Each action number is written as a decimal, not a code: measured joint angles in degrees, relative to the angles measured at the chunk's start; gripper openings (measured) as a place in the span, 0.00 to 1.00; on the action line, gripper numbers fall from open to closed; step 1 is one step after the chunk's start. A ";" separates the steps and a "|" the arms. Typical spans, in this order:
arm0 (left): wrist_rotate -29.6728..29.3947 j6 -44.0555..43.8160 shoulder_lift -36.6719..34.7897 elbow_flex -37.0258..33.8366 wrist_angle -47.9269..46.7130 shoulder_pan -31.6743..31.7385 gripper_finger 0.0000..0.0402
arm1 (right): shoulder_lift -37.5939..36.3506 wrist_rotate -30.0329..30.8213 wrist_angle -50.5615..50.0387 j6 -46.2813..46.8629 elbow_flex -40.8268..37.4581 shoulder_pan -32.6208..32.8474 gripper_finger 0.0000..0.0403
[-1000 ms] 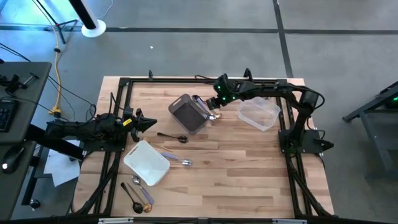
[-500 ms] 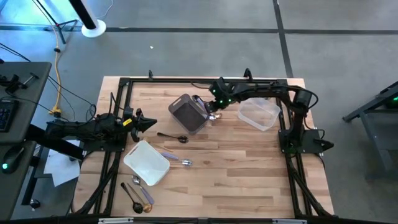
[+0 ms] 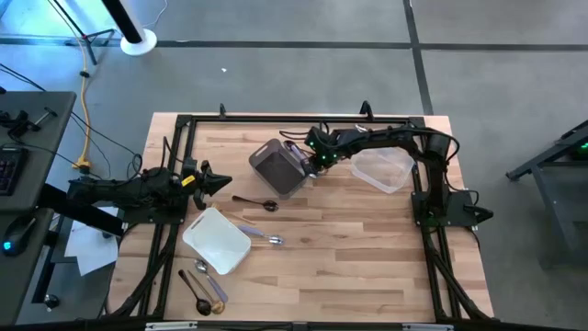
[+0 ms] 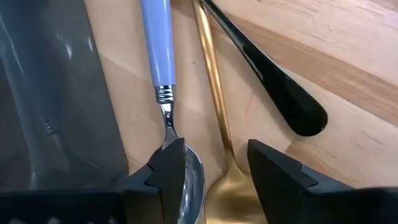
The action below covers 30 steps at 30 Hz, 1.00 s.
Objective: Sort silverware by color (type)
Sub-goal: Put the top left gold spoon into the white bin
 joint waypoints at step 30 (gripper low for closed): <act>0.00 0.00 0.00 0.00 0.00 -0.01 0.00 | -0.07 1.72 -4.68 -9.04 0.04 -1.88 0.00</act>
